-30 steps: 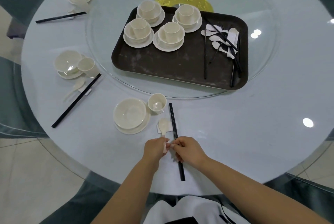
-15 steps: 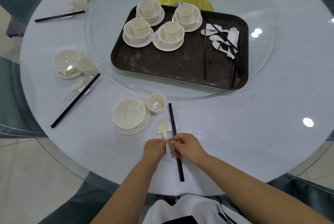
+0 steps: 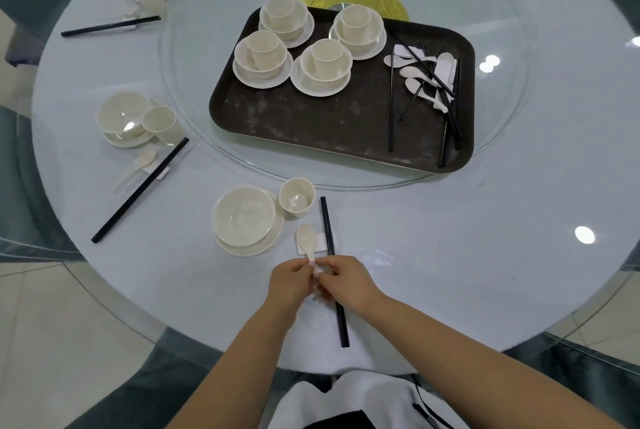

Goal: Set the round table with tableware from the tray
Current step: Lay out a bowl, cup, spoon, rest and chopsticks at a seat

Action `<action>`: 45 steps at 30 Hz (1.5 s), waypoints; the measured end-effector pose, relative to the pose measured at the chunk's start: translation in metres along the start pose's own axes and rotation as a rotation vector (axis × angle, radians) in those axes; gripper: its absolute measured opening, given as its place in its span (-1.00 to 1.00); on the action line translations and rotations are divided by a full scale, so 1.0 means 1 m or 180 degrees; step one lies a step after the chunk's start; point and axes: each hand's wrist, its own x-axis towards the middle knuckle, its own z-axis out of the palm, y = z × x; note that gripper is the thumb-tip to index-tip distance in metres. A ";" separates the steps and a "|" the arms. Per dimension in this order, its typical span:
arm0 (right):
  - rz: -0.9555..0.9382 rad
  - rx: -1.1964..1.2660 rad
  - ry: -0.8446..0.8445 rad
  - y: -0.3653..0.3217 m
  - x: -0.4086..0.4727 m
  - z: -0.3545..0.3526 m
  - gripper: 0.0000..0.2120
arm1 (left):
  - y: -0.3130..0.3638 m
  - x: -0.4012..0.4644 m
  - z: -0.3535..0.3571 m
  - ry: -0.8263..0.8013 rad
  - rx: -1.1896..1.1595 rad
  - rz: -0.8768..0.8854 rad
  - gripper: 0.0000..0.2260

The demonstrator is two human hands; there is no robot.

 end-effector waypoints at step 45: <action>-0.0557 -0.3519 0.0481 -0.066 0.080 -0.090 -0.31 | 0.013 -0.006 -0.032 0.0957 0.0398 0.0676 -0.69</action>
